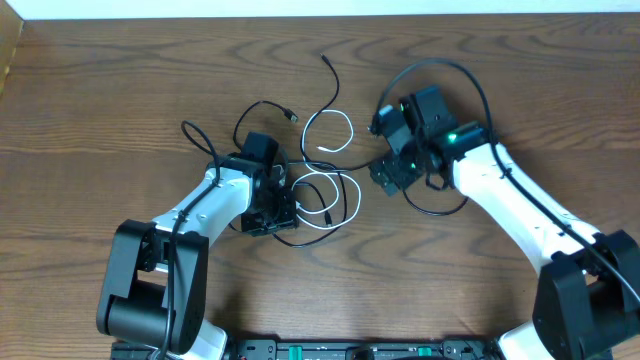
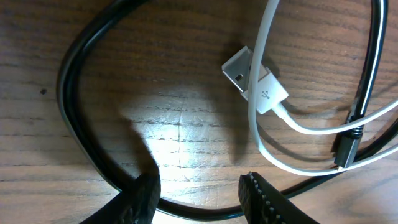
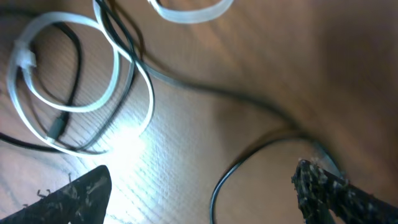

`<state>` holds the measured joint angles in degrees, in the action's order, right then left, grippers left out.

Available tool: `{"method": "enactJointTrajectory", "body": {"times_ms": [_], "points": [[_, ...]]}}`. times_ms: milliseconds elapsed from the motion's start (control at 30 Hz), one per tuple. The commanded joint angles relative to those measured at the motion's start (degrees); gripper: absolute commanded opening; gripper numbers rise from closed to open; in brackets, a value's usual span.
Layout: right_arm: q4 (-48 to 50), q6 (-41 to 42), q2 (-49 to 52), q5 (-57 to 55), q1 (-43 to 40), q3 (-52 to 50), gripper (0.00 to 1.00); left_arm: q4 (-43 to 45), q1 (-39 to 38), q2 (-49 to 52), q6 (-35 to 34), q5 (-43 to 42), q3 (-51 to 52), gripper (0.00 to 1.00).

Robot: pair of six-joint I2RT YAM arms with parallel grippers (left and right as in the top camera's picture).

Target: Untangle cables

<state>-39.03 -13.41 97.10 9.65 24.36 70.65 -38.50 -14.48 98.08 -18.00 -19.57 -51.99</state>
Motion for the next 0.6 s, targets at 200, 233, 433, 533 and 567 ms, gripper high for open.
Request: {"method": "enactJointTrajectory", "body": {"times_ms": [200, 233, 433, 533, 567], "points": [[6.32, -14.19, 0.24, 0.7, 0.92, 3.65, 0.94, 0.42, -0.13, 0.39, 0.13, 0.79, 1.38, 0.46], [6.49, -17.09, 0.59, 1.42, 1.27, 3.65, 0.94, 0.39, -0.13, 0.39, 0.13, 0.79, 1.38, 0.46], [6.51, -29.7, 4.72, 2.51, 3.08, 3.54, 0.91, 0.42, -0.13, 0.39, 0.13, 0.79, 1.38, 0.46], [6.75, -30.4, 7.61, 2.49, 3.06, 3.54, 0.91, 0.42, -0.13, 0.39, 0.13, 0.79, 1.38, 0.46], [6.99, -30.4, 8.85, 2.49, 3.06, 3.54, 0.9, 0.42, -0.13, 0.39, 0.13, 0.79, 1.38, 0.46]]}}
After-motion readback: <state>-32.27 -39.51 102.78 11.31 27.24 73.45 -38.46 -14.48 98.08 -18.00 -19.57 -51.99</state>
